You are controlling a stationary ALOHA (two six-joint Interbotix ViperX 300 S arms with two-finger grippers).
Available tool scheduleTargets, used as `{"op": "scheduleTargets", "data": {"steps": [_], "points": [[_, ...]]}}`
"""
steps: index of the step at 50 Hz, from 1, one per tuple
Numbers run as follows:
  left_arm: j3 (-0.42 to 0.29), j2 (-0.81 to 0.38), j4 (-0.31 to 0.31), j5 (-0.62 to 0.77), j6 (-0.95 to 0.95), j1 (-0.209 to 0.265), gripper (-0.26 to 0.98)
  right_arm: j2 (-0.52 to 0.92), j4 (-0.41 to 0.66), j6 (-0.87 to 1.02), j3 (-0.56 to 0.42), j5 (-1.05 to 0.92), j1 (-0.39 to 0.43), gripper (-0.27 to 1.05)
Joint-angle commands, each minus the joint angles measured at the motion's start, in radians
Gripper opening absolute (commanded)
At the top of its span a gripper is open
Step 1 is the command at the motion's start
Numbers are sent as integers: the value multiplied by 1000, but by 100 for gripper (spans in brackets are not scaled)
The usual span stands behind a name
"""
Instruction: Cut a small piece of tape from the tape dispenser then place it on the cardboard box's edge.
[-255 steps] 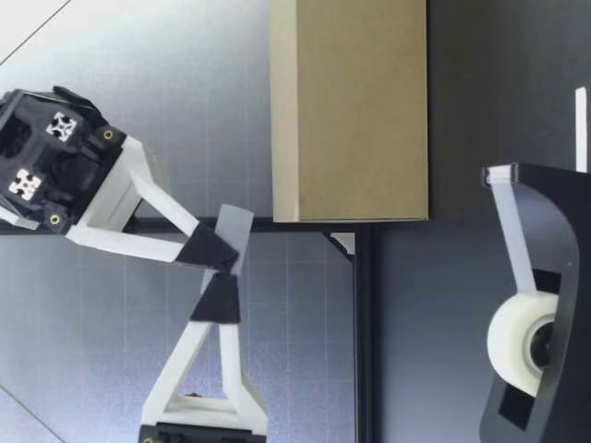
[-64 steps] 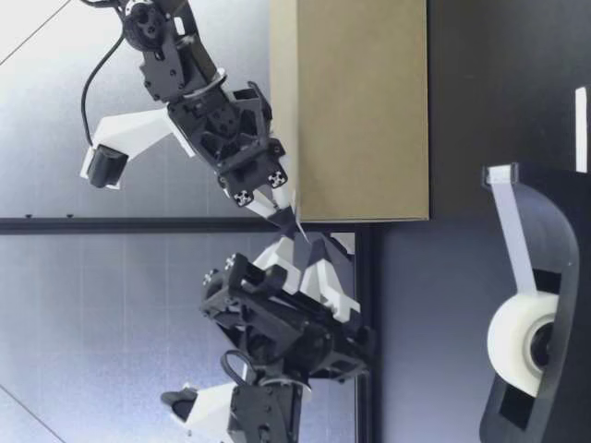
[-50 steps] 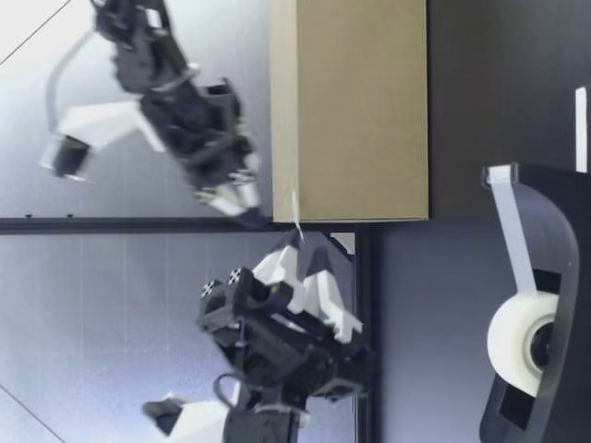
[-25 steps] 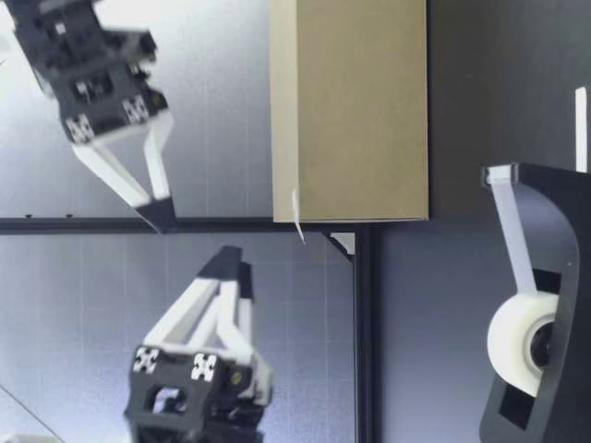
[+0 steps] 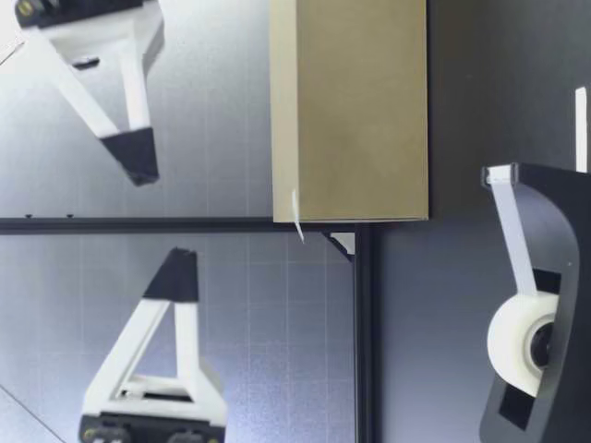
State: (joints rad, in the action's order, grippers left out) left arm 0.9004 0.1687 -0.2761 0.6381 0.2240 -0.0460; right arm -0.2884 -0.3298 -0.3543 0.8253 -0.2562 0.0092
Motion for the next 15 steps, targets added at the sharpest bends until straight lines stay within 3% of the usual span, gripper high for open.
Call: {"op": "scheduleTargets", "data": {"steps": [1, 15], "points": [[-8, 26, 6, 5, 2, -8, 36, -21, -3, 2, -6, -14, 8, -8], [12, 40, 6, 8, 2, -8, 36, -20, -3, 2, 31, -49, 8, -8]]}}
